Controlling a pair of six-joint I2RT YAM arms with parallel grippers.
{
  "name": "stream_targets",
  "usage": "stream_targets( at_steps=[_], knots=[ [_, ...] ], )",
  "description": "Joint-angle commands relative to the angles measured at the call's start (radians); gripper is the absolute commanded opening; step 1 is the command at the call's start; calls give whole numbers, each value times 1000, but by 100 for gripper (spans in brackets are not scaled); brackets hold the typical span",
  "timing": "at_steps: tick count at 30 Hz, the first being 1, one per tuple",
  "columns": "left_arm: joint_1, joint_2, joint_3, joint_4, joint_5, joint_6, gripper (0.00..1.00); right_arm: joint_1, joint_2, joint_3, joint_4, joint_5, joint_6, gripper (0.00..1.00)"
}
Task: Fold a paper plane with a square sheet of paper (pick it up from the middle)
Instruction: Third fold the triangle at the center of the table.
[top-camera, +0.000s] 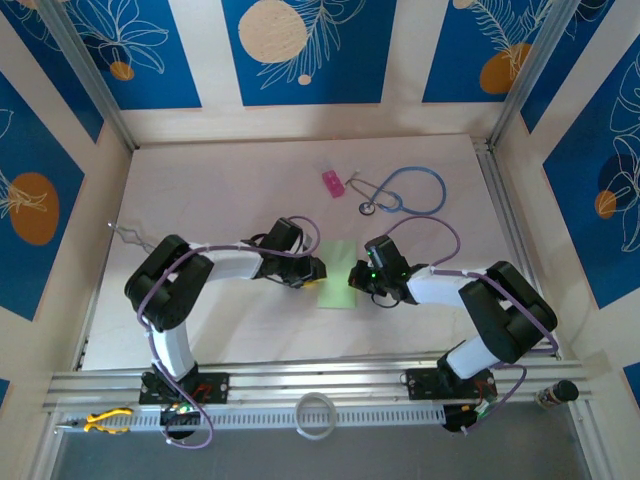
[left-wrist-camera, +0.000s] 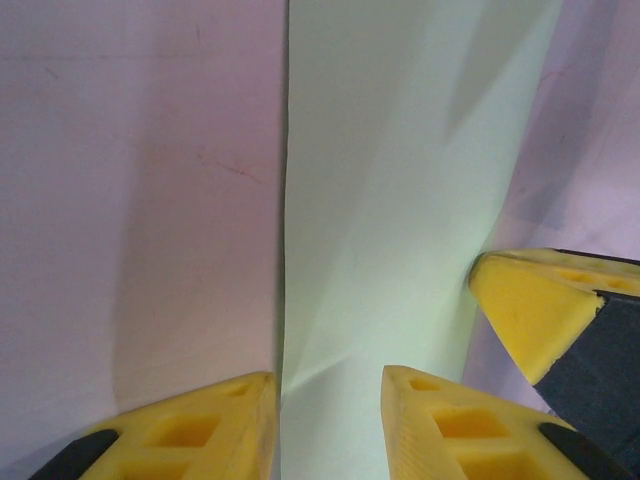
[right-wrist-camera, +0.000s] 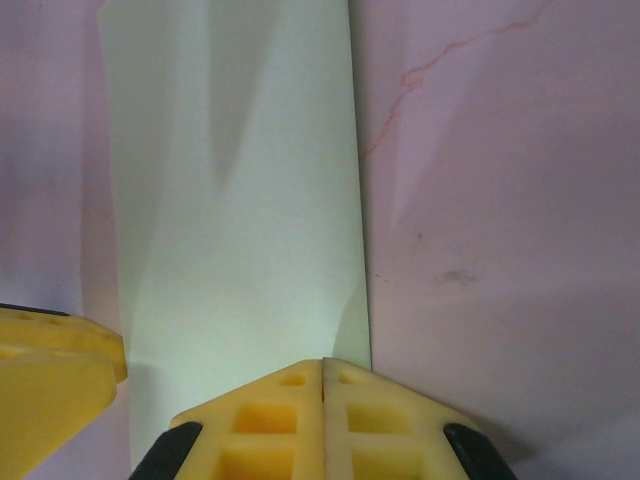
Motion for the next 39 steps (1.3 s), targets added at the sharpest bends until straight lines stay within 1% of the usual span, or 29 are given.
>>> stream_targets(
  at_steps=[1,14,22,30,34,39],
  knots=[
    [-16,18,-16,78,15,-18,33,-1,23,-26,-75,0,-7,1],
    [-13,12,-26,101,19,-28,30,0,20,-26,-76,6,-4,1],
    [-8,9,-34,116,24,-31,26,0,19,-24,-75,3,-6,1],
    [0,-4,-45,128,19,-32,25,0,26,-19,-73,0,-8,1],
    [8,1,-53,183,51,-30,29,1,25,-23,-74,0,-9,1],
    [33,5,-56,232,80,-30,30,0,23,-22,-75,0,-13,1]
  ],
)
